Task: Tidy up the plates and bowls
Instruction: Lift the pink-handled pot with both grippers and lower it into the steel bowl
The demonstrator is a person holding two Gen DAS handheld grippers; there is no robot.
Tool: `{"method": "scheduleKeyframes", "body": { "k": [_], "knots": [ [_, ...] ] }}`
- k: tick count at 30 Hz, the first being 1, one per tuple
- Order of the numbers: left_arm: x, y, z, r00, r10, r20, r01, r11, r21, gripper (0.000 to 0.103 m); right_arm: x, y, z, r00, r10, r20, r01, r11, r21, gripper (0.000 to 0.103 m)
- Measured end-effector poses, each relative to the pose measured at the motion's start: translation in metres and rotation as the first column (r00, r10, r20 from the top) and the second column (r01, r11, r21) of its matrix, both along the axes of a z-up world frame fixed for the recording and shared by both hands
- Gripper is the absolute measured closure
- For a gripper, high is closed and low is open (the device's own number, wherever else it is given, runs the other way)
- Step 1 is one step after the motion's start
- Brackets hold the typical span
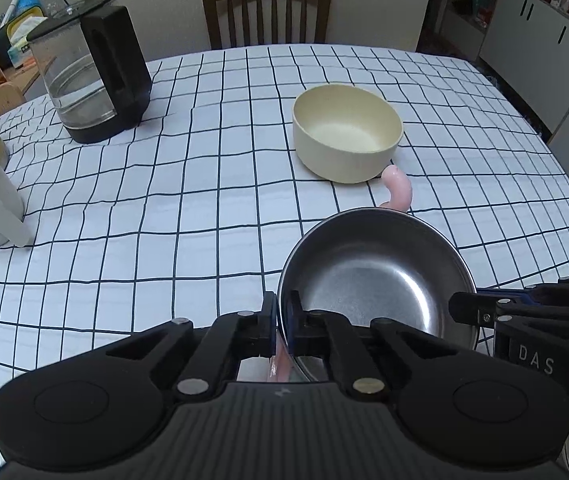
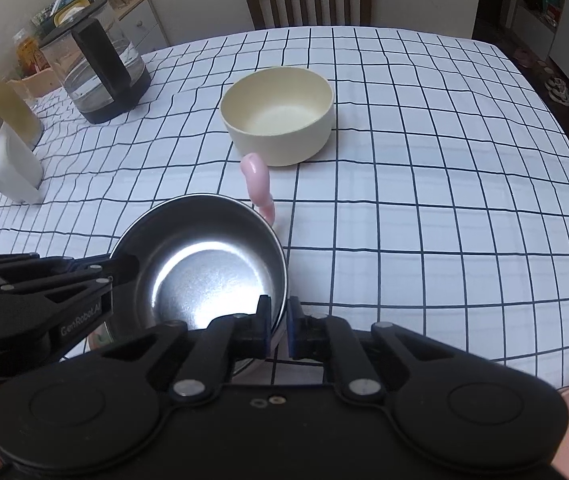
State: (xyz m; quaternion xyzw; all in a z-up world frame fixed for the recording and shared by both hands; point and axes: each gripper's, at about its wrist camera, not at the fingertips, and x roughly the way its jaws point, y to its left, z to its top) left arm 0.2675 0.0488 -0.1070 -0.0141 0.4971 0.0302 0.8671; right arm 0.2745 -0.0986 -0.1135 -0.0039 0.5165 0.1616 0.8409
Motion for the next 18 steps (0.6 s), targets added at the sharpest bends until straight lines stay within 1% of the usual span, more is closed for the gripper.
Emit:
{"method": "scheduleKeyframes", "body": {
  "k": [8,18],
  "knots": [
    [-0.019,-0.002,0.032,1.000,0.016,0.004,-0.016,1.000,-0.016,0.099,-0.015,-0.005,0.027,1.000,0.003,0.026,-0.004,1.000,0.018,0.095],
    [-0.062,-0.005,0.059,1.000,0.010,0.006,-0.010,1.000,-0.024,0.099,-0.053,-0.012,0.055,0.999,0.027,0.041,-0.028,0.999,0.035,0.095]
  ]
}}
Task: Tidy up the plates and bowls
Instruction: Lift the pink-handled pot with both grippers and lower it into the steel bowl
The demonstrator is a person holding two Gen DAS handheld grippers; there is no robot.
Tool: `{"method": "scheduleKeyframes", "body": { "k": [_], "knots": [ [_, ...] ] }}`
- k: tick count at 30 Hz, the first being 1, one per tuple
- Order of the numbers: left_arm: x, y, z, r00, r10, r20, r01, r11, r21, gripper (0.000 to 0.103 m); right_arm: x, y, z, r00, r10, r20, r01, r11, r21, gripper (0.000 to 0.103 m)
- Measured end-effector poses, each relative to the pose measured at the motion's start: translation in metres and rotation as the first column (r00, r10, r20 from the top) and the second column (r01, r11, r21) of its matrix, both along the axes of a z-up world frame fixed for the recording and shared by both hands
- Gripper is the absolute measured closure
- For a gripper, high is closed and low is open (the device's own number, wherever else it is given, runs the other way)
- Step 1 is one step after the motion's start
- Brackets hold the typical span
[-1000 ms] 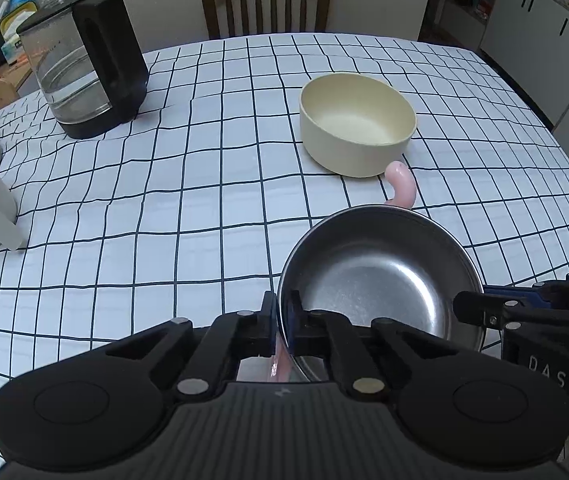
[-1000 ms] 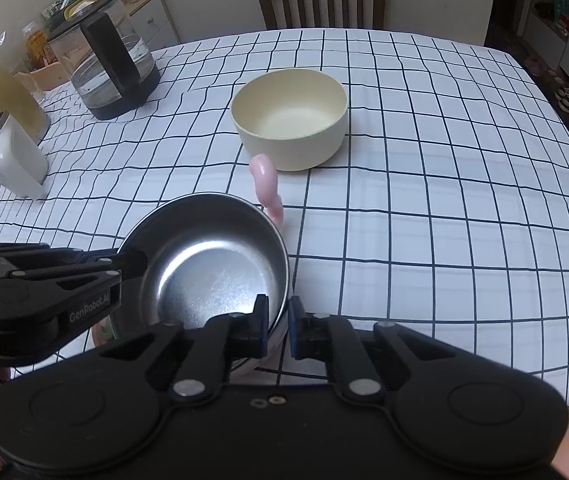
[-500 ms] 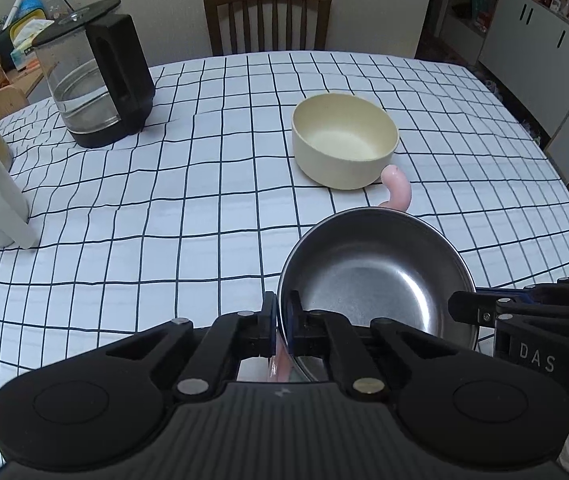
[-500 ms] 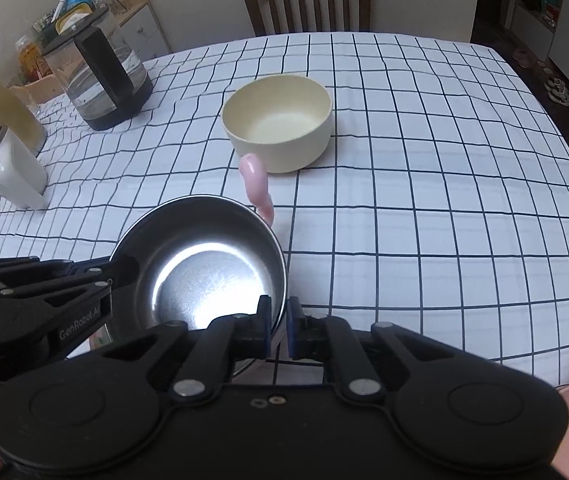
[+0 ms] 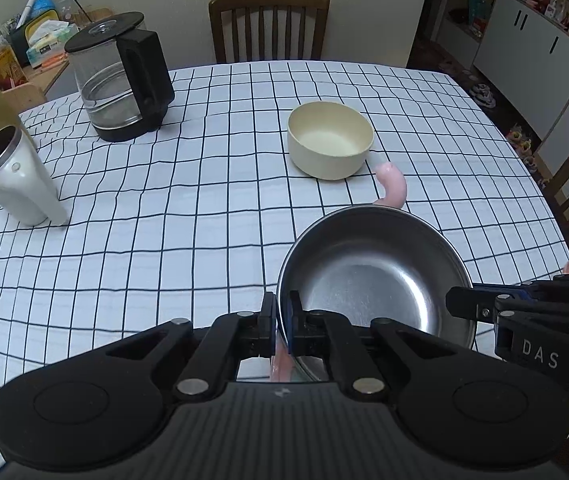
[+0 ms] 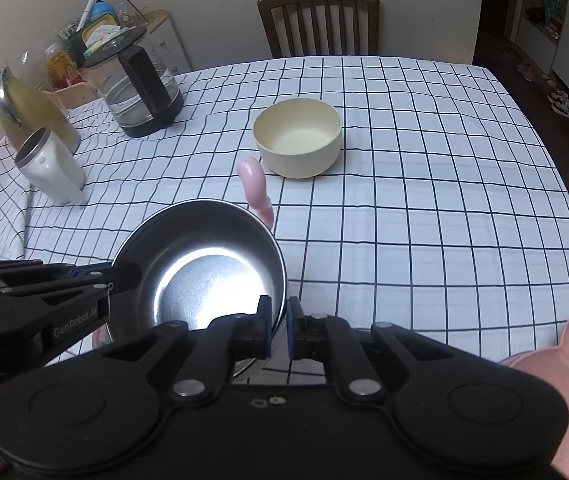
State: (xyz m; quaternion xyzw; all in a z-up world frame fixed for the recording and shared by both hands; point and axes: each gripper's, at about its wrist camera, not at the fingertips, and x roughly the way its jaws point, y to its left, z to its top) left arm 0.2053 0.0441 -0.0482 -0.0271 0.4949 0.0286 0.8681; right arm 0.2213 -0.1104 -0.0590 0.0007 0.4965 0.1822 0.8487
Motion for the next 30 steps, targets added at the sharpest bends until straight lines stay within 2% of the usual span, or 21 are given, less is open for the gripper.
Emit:
{"method": "scheduleKeyframes", "body": {
  "k": [8,13,30],
  "knots": [
    [-0.037,0.001,0.011,1.000,-0.019,0.009,0.019,1.000,-0.005,0.099,-0.035,-0.003,0.013,1.000,0.017,0.009,-0.017,1.000,0.004,0.095],
    [-0.057,0.002,0.009,1.000,-0.029,-0.004,0.029,1.000,0.002,0.099,-0.054,0.000,0.013,1.000,0.029,0.003,-0.029,1.000,-0.008,0.095],
    [-0.111,0.012,-0.025,0.997,-0.031,-0.065,0.030,0.999,-0.020,0.099,-0.108,0.011,-0.022,0.996,0.027,-0.082,-0.028,1.000,-0.014,0.095]
  ]
}}
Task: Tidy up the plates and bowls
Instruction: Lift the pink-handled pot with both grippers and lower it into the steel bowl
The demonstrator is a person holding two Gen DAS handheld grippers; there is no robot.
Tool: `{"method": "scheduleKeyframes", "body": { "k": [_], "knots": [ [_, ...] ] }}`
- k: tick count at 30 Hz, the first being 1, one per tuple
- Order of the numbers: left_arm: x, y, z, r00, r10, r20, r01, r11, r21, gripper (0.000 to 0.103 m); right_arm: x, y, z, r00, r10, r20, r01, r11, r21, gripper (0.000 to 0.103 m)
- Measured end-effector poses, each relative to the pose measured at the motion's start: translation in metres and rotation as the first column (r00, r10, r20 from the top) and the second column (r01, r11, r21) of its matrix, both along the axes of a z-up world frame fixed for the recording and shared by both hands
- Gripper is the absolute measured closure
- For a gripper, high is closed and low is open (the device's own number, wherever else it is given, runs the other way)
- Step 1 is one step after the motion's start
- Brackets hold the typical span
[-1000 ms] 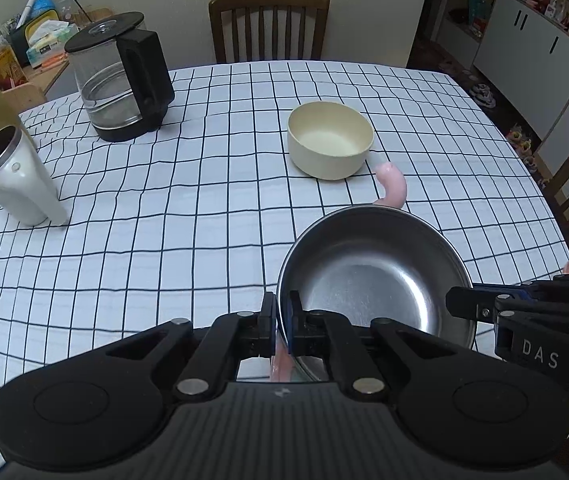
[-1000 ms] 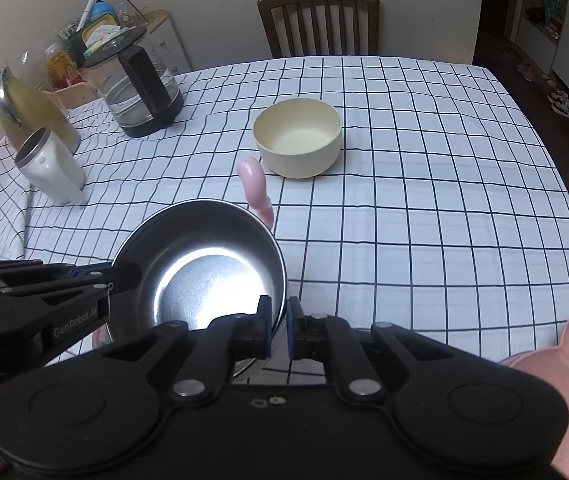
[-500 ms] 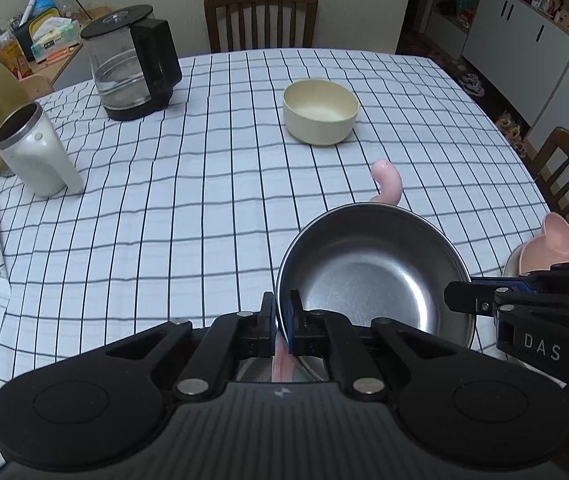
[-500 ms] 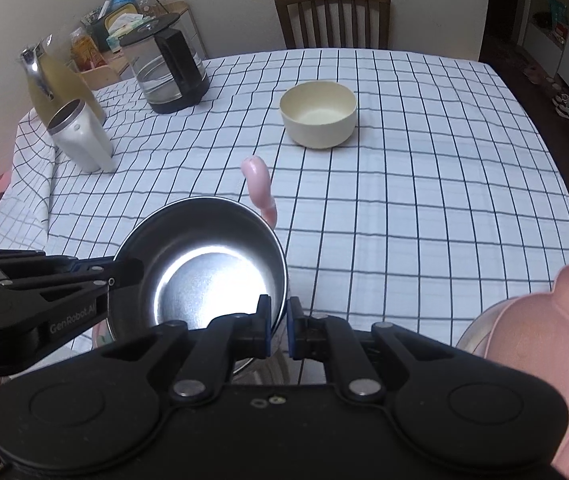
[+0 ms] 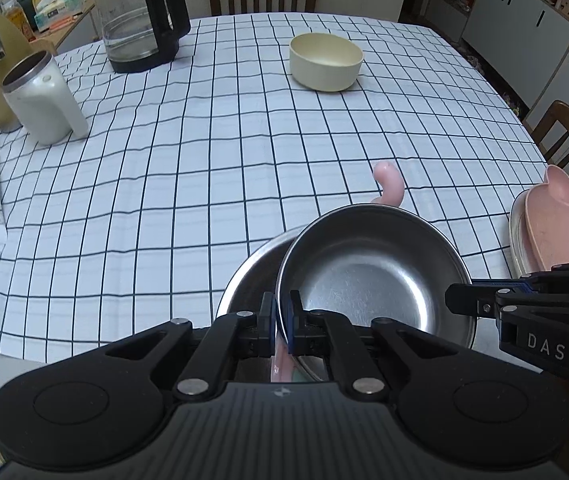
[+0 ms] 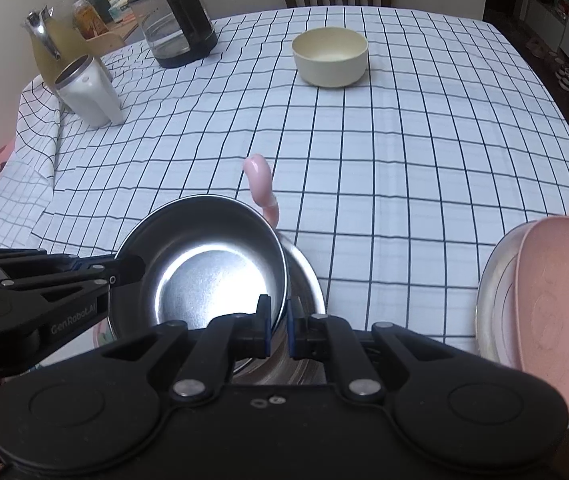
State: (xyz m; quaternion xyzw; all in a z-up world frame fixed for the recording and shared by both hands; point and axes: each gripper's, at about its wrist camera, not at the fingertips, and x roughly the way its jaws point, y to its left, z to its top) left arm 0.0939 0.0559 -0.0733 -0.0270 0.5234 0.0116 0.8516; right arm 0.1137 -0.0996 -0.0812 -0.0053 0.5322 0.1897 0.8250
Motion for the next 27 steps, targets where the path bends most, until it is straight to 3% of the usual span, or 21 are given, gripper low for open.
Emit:
{"method": "scheduleKeyframes", "body": {
  "k": [7,18,27],
  "knots": [
    [-0.009,-0.001,-0.012,1.000,-0.010,0.009,0.009,0.999,0.049,0.099,-0.009,0.006,-0.014,1.000,0.005,-0.021,-0.006,1.000,-0.006,0.095],
    [-0.009,0.006,-0.029,0.999,0.003,-0.049,-0.001,1.000,0.027,0.099,-0.018,0.013,-0.028,0.998,0.028,-0.055,-0.029,0.999,-0.022,0.094],
    [-0.007,0.007,-0.032,0.999,-0.008,-0.049,0.010,0.999,0.038,0.099,-0.017,0.014,-0.028,0.998,0.033,-0.062,-0.034,0.999,-0.012,0.093]
  ]
}}
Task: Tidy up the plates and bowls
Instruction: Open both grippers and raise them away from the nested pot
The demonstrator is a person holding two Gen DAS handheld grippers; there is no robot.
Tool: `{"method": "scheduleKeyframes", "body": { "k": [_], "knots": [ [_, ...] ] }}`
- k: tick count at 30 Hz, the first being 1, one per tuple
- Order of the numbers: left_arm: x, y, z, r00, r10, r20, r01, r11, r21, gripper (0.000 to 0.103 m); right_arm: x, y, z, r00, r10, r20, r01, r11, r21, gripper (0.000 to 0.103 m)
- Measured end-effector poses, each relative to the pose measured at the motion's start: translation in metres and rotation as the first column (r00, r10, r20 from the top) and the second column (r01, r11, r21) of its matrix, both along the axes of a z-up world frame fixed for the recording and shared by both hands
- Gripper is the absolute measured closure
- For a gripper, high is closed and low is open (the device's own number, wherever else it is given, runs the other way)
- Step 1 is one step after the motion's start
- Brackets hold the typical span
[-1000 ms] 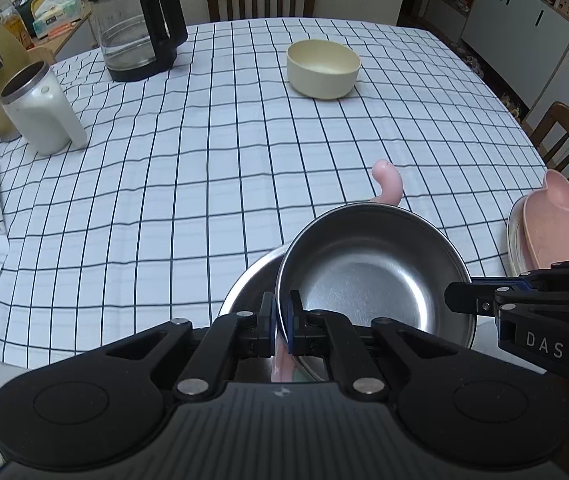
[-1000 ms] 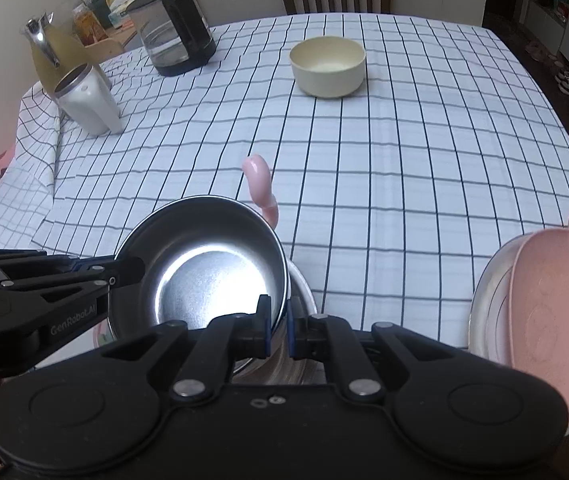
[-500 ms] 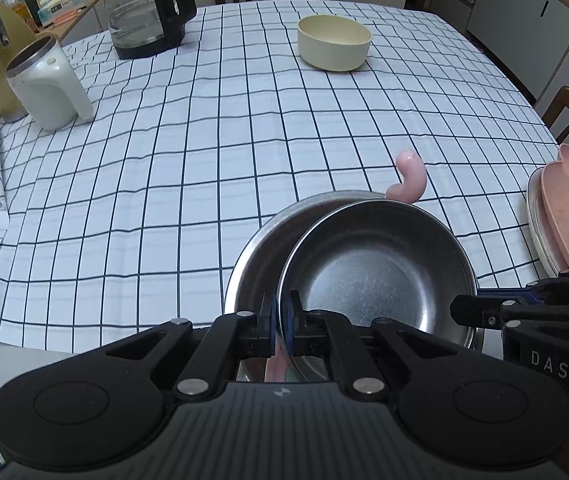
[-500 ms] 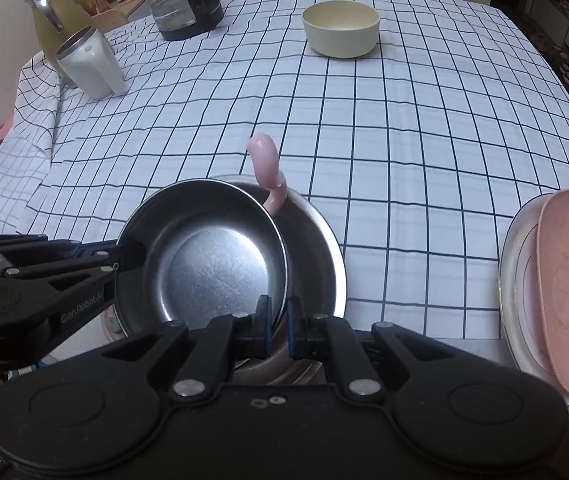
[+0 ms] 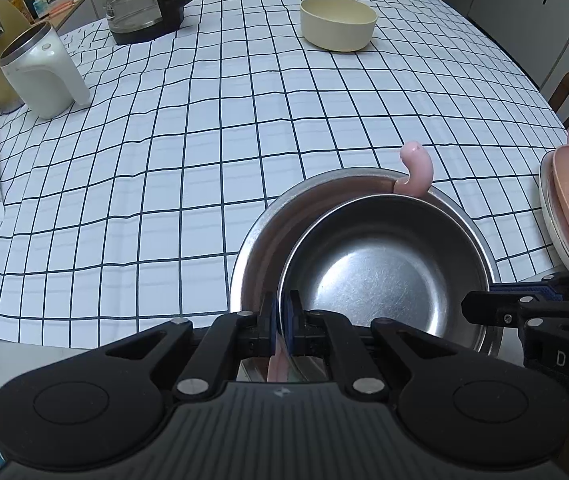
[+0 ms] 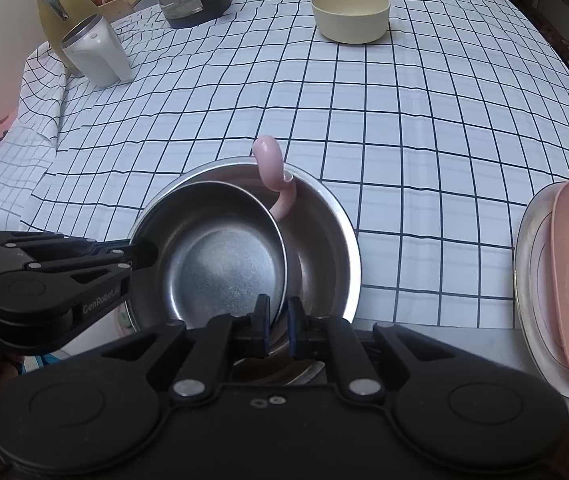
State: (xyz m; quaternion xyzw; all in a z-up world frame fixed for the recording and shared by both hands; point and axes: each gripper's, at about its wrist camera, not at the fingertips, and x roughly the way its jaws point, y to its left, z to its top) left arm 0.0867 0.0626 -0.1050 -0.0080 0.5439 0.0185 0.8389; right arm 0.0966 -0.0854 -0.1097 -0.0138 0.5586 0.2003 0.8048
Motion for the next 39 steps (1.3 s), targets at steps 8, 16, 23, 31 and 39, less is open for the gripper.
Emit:
{"method": "scheduleKeyframes", "body": {
  "k": [8,16,23,31,39],
  "knots": [
    [0.000,0.005,0.003,1.000,0.011,0.012,-0.011,0.999,-0.032,0.099,0.003,-0.002,0.005,1.000,-0.008,0.012,0.007,1.000,0.015,0.085],
    [-0.001,0.004,0.012,0.999,0.004,0.046,-0.002,1.000,-0.031,0.097,0.008,-0.004,0.010,1.000,-0.008,0.020,0.008,1.000,0.022,0.080],
    [0.005,0.003,0.032,0.993,0.002,0.114,0.003,0.999,-0.050,0.094,0.016,-0.008,0.021,0.999,-0.011,0.042,0.010,0.999,0.037,0.072],
    [0.015,-0.002,0.056,0.977,-0.003,0.212,0.015,0.998,-0.058,0.076,0.029,-0.016,0.041,0.994,-0.015,0.105,0.008,0.998,0.059,0.066],
    [0.033,-0.013,0.078,0.955,-0.014,0.296,0.032,0.998,-0.054,0.054,0.048,-0.028,0.067,0.983,-0.013,0.183,-0.003,0.996,0.085,0.061]
  ]
}}
